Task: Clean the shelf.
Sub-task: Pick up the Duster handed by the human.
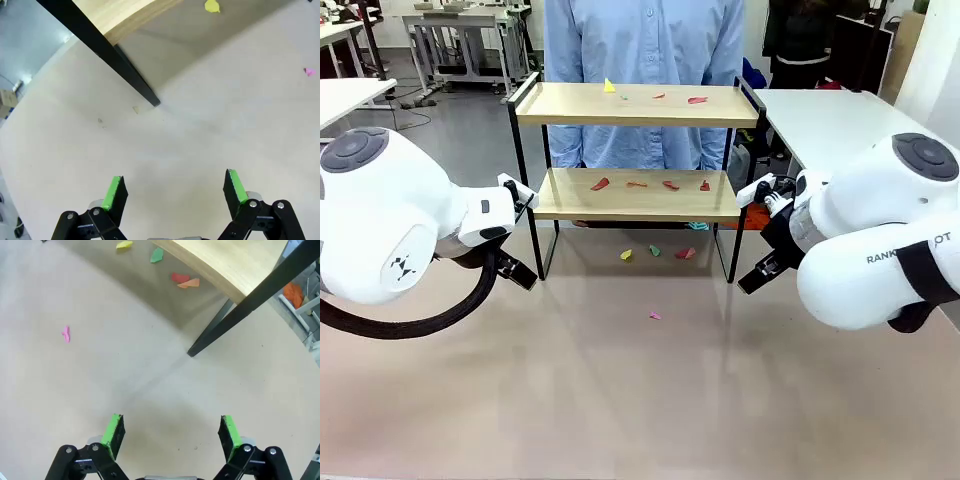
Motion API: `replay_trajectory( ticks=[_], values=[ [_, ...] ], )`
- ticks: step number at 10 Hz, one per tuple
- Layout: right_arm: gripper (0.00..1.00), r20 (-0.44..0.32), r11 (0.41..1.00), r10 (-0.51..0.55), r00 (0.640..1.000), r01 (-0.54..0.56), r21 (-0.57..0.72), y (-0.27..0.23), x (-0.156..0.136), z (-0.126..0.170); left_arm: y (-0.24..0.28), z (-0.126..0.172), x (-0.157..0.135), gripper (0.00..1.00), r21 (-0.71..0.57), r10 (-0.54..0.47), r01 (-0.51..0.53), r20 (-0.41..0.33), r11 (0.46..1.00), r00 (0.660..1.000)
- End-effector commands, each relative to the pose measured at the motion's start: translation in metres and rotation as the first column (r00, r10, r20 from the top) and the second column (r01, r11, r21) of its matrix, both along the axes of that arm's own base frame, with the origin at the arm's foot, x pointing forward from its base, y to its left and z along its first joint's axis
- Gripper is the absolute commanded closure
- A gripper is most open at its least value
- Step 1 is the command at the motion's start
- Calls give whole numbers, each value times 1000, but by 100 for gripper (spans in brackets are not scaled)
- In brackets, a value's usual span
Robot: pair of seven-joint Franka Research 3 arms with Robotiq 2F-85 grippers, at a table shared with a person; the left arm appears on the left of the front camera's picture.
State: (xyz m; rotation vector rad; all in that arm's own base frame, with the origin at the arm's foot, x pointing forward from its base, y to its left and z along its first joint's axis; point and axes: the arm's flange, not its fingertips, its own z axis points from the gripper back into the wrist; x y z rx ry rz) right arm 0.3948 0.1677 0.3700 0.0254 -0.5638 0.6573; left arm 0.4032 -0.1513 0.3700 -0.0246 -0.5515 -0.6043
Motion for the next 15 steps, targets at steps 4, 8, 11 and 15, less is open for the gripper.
replay_trajectory(
  ticks=[4, 8, 11, 15],
  values=[
    [0, 1, 1000, 0, 1000, 0, 0, 0, 0, 0, 0, 0, 0, 0, 0, 0, 0, 0, 1000, 1000],
    [0, 1, 1000, 0, 1000, 0, 0, 0, 0, 0, 0, 0, 0, 0, 0, 0, 0, 0, 1000, 1000],
    [0, 33, 999, 12, 999, -14, 44, -5, 28, 67, 6, 33, 7, 0, -51, -23, 24, 20, 998, 1000],
    [0, 38, 974, 96, 995, -102, 204, -72, 58, 149, 57, 121, 39, 0, -252, -308, 287, -48, 924, 950]
  ],
)
